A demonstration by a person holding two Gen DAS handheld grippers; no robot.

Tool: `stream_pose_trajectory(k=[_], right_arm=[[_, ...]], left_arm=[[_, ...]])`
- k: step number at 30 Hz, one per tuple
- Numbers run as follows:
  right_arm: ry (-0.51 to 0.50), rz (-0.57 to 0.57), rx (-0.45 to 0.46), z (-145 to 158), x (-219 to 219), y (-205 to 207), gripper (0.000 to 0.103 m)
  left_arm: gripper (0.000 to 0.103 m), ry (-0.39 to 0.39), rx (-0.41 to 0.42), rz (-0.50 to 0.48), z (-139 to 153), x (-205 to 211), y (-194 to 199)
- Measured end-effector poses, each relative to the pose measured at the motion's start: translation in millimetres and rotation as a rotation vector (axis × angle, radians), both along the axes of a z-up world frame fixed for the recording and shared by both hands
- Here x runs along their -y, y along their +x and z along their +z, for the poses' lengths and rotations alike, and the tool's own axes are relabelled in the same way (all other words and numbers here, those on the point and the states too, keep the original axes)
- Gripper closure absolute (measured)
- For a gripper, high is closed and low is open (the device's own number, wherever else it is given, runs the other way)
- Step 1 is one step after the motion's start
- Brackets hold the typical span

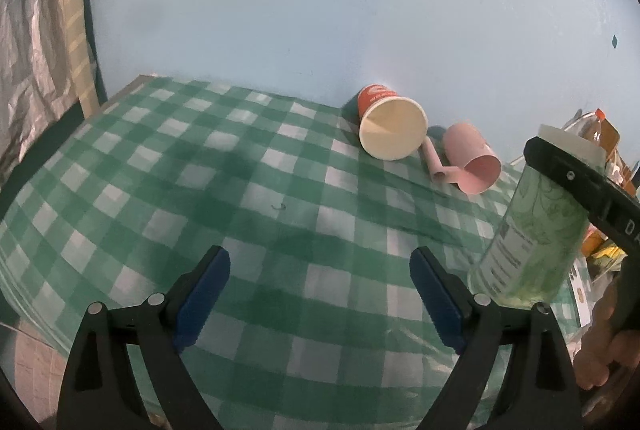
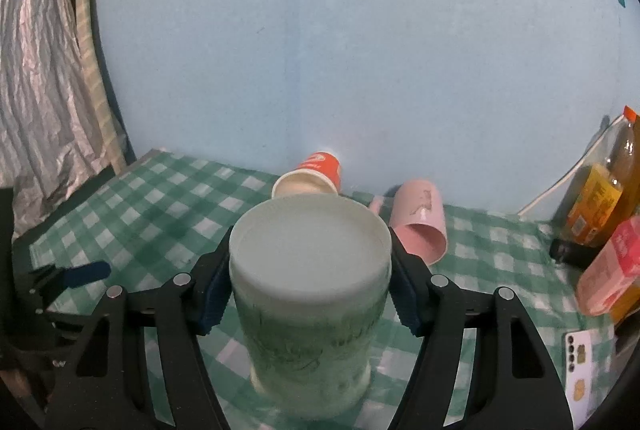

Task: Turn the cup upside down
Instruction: 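Grip the green cup with the right gripper and rotate it rim-down, then lower the inverted green cup onto the tablecloth with the right gripper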

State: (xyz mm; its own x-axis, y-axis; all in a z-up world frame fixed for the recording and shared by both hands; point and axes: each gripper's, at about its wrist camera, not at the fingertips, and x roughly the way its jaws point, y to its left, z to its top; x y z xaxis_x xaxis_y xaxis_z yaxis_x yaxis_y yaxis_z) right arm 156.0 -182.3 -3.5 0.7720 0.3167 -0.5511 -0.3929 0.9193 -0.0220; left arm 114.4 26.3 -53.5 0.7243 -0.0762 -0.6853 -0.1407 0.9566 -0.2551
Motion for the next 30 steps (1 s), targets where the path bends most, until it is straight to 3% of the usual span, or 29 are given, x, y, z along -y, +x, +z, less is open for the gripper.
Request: stream_pose_trajectory(k=[27,30], right_arm=[[0.006,0.010,-0.059,-30,-8,12,0.037],[0.014,0.011,-0.060,-30,-9,10,0.033]], left_arm=[[0.010,0.007,-0.009,-0.017,-10,7,-5],[0.010,0.011,-0.007,-0.022,-9,9,-6]])
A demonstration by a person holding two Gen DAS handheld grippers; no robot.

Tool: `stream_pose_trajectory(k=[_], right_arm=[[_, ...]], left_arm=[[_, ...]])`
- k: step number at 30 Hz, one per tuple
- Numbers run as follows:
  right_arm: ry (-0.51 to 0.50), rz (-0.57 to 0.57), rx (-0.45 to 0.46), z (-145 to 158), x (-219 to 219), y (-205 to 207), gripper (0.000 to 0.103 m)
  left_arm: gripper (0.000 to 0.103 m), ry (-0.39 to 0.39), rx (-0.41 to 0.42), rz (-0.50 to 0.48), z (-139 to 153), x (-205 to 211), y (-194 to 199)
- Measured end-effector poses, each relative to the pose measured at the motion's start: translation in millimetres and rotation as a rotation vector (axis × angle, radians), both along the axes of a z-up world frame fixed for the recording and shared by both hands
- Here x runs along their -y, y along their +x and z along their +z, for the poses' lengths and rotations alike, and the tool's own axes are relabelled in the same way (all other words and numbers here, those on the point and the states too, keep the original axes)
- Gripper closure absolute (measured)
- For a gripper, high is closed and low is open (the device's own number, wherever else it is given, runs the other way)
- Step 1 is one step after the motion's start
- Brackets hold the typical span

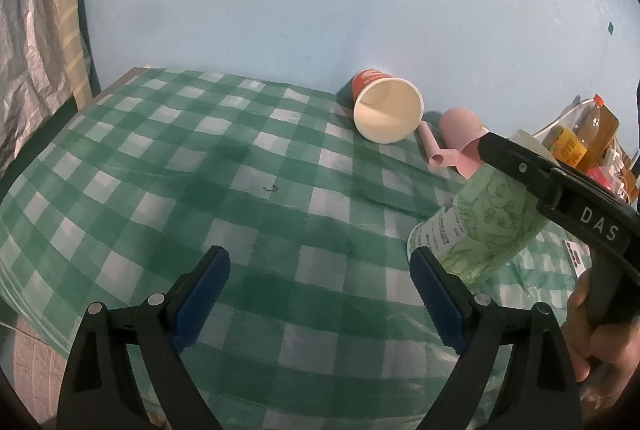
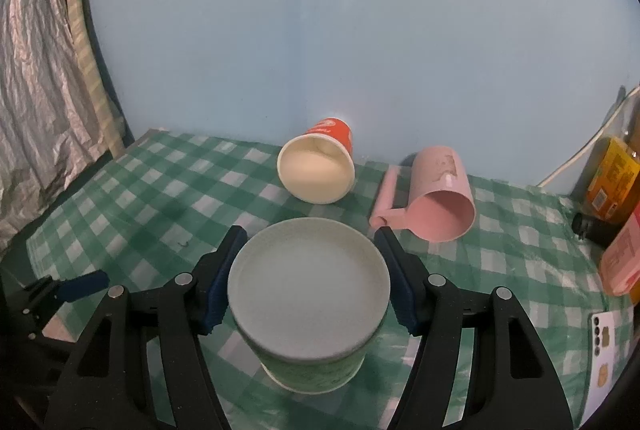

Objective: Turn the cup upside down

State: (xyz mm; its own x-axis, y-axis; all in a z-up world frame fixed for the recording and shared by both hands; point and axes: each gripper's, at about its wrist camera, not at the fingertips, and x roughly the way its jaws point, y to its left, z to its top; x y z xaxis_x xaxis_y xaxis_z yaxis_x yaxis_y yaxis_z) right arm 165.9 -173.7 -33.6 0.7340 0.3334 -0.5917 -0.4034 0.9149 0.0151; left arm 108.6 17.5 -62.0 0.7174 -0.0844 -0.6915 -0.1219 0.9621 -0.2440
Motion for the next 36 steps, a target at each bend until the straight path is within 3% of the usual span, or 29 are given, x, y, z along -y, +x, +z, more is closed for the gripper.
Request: stream_pose_trajectory(k=[3,5,16,23,36], right_arm=[[-0.002,-0.006,0.027,3,-1,-5,0.020],[-0.003,-0.008,0.058,6,-2,-10,0.017],[0.038,-0.002,0.145,31,5,-44,0.017],[0.134,-0.049,0.321,41,27,-92,0.017],[0.204,-0.125,0.251,17,65,-123,0.017]], left_arm=[[0.010,0.002,0.003,-0.003,2,2,-1],[0.010,0.000,0.005,-0.006,3,2,-2],[0.008,-0.010,0.071,-0.003,23,3,-21],[0.004,0.014,0.152,0.001,41,7,-40],[0.001,0.081,0.266,-0.035,58,28,-67]])
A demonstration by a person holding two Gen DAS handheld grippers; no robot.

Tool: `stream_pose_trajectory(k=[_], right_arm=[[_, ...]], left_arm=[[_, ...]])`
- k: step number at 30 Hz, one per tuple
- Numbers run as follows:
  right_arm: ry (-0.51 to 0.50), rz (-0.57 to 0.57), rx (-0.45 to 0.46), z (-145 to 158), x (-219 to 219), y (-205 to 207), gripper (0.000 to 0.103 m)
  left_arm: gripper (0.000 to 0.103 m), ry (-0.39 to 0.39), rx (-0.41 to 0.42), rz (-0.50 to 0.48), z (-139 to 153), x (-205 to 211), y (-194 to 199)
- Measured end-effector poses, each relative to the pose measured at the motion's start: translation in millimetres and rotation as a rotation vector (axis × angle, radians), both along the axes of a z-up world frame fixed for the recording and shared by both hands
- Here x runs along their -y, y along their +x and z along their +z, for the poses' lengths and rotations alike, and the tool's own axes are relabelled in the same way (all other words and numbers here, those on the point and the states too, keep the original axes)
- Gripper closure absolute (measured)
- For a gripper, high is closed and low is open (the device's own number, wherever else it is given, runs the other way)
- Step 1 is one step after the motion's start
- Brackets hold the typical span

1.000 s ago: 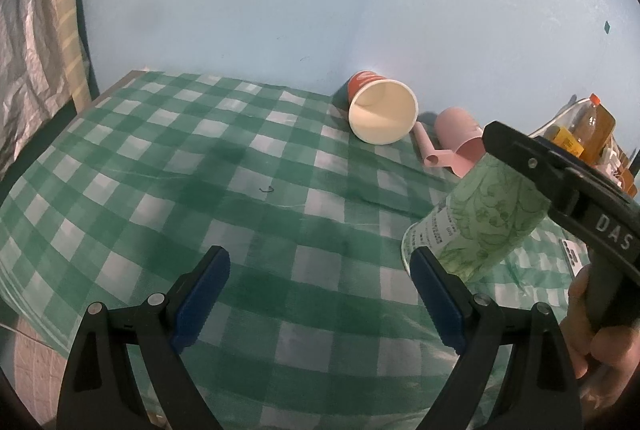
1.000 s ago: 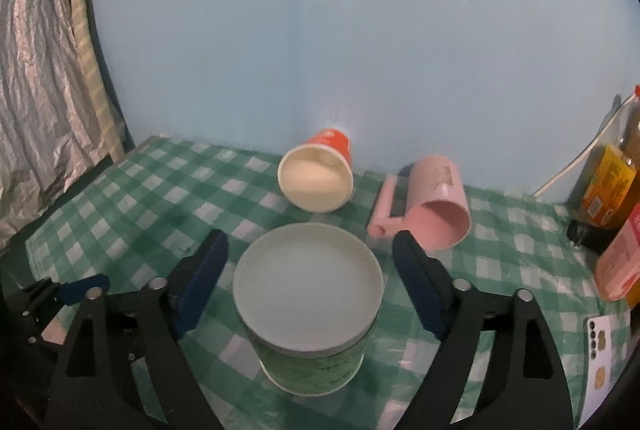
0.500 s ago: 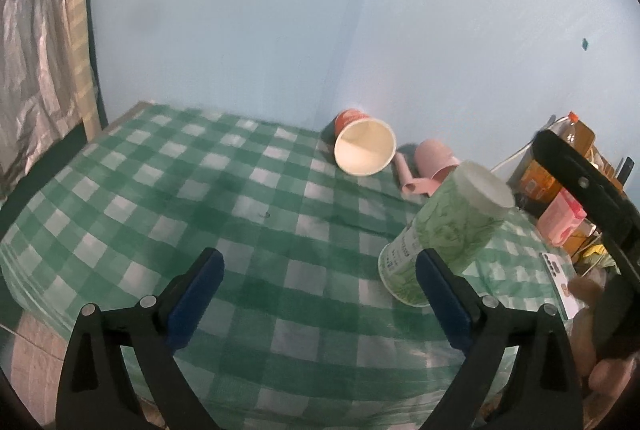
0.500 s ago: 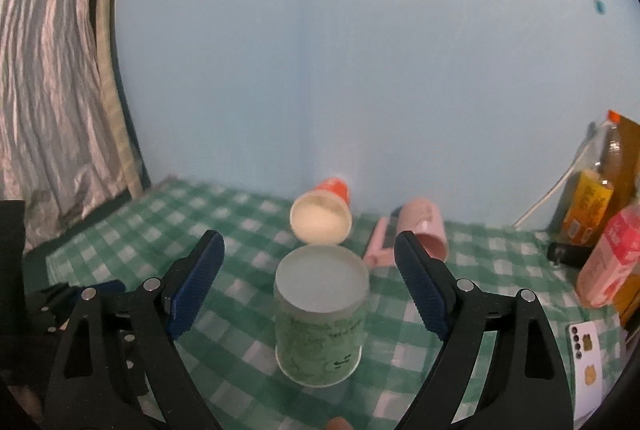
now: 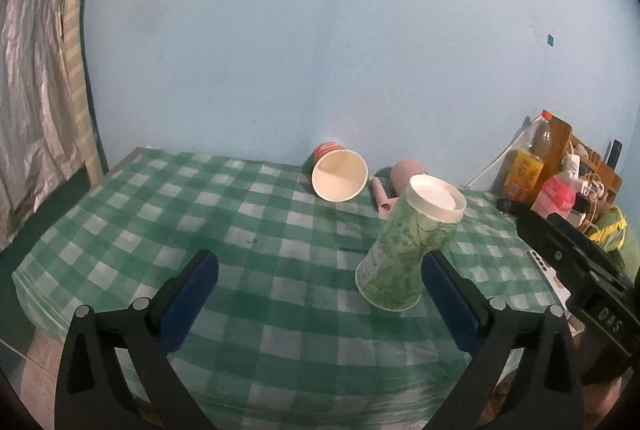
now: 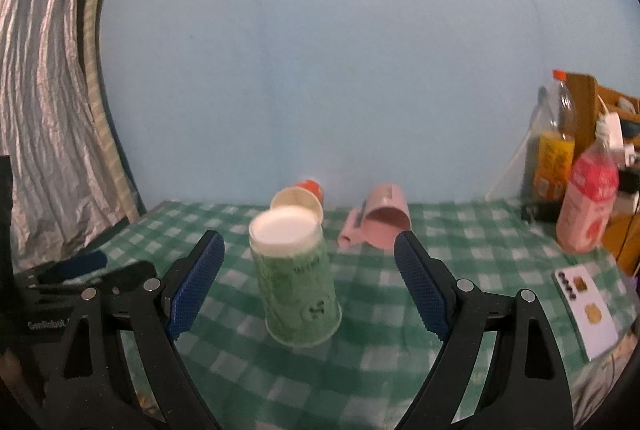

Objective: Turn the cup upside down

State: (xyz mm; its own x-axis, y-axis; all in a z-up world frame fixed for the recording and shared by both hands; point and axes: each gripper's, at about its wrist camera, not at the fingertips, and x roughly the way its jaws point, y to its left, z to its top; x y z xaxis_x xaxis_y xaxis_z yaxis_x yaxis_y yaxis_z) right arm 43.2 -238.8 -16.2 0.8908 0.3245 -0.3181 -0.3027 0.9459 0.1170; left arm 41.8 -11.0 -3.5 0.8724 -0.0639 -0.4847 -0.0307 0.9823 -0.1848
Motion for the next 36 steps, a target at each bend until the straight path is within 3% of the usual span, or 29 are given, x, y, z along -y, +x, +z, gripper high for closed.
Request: stream_pose_trajectory(k=[10,36], right_arm=[[-0.031,-0.093,-0.042,-1,14,-2,0.017],[-0.034,-0.079,-0.089,-8,15,5,0.017]], left_arm=[[0.001,0.034,0.027,-0.001,0,7,-8],[0.000,0.044,0.059,-0.012,9,11,-17]])
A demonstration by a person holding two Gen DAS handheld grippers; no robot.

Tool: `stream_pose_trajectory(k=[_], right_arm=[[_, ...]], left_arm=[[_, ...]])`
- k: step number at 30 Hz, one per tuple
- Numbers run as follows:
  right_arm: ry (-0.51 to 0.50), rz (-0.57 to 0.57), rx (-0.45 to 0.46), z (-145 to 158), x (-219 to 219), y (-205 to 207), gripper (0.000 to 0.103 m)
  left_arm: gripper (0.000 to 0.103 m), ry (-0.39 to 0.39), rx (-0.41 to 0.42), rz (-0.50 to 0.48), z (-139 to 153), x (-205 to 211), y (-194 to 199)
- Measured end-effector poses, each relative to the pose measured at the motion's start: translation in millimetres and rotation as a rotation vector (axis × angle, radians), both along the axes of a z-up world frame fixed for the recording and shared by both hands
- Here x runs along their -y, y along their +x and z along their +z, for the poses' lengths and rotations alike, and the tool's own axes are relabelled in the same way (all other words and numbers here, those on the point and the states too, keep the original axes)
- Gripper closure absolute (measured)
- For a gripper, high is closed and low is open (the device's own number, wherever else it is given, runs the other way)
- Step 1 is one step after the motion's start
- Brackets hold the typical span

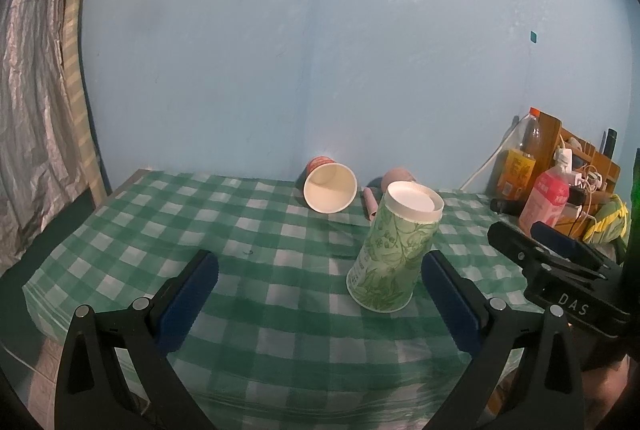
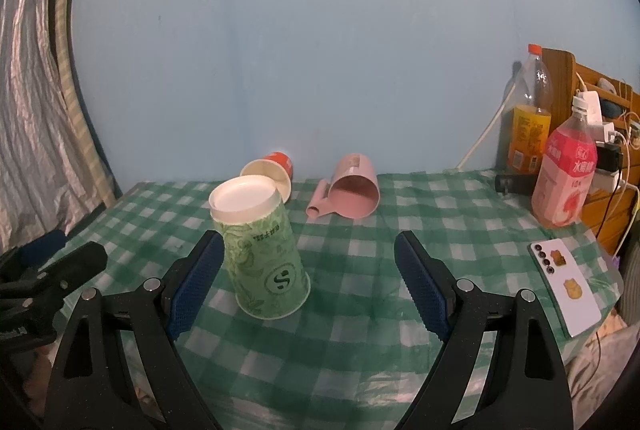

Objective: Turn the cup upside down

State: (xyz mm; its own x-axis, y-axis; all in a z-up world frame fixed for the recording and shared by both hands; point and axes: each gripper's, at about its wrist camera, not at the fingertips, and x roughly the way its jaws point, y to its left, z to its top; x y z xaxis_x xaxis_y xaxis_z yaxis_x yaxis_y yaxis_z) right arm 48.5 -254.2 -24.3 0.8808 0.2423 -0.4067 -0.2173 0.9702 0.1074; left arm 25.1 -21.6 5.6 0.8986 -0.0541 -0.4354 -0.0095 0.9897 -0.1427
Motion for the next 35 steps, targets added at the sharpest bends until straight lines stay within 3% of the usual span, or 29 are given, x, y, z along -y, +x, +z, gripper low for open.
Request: stream_pose_trajectory(k=[7,22,35], right_arm=[[-0.005,0.003,-0.005,0,-1,0,0.017],[-0.015,0.013,-0.009,-2,-7,-1,0.017],[-0.016,0.022,-0.023,-6,-10,1,0.017]], left_arm=[[0.000,-0.009,-0.013,0.008,3,-2,0],[0.000,0.057,-0.013,0.042,5,6,-3],[0.000,0.065,-0.011,-0.002,3,10,-3]])
